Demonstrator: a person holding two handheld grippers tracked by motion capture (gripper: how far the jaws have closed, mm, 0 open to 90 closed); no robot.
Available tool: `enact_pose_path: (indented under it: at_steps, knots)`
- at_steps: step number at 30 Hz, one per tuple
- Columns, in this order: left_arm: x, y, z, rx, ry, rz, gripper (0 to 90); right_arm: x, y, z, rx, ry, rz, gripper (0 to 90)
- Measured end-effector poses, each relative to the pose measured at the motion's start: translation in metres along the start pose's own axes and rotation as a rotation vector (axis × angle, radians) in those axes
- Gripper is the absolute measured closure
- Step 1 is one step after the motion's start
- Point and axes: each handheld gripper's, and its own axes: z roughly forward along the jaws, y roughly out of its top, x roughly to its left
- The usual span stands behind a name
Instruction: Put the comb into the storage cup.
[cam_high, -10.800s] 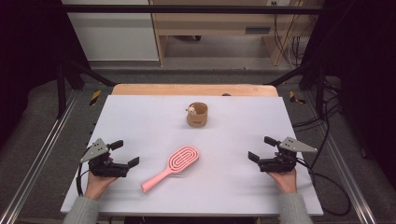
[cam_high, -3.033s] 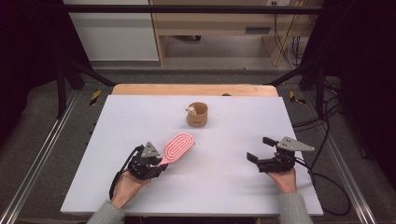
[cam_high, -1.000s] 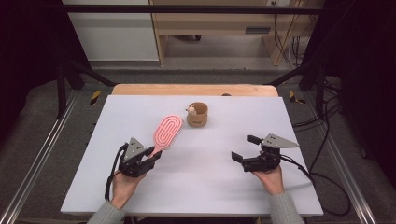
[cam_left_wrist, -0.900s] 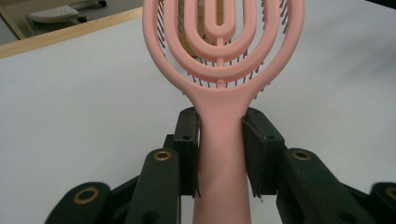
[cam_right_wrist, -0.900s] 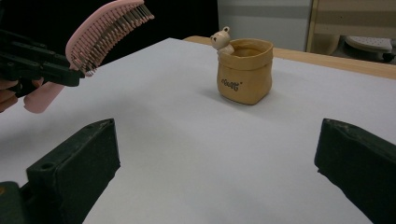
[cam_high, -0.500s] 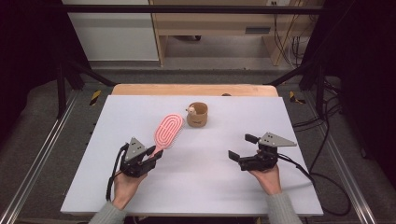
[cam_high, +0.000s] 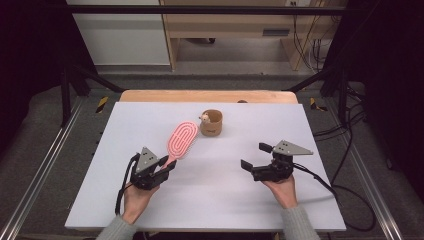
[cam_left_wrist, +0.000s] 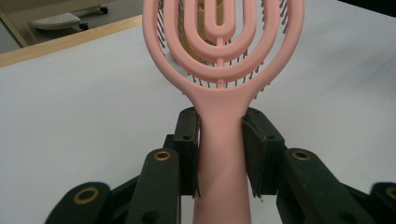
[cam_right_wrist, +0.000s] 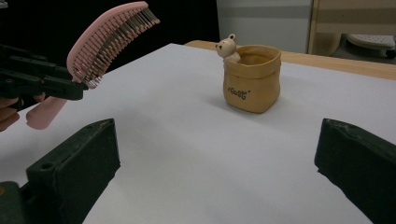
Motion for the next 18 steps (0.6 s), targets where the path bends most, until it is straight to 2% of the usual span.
enact_pose_path:
  at_steps: [11, 18]
  knots:
    - [-0.001, 0.004, 0.002, -0.012, -0.002, -0.012, 68.7, 0.005, 0.007, 0.006, -0.003, 0.005, -0.007, 0.6]
    - [-0.004, 0.006, 0.006, -0.014, -0.007, -0.013, 68.7, 0.007, 0.011, 0.01, -0.007, 0.017, 0.006, 1.2]
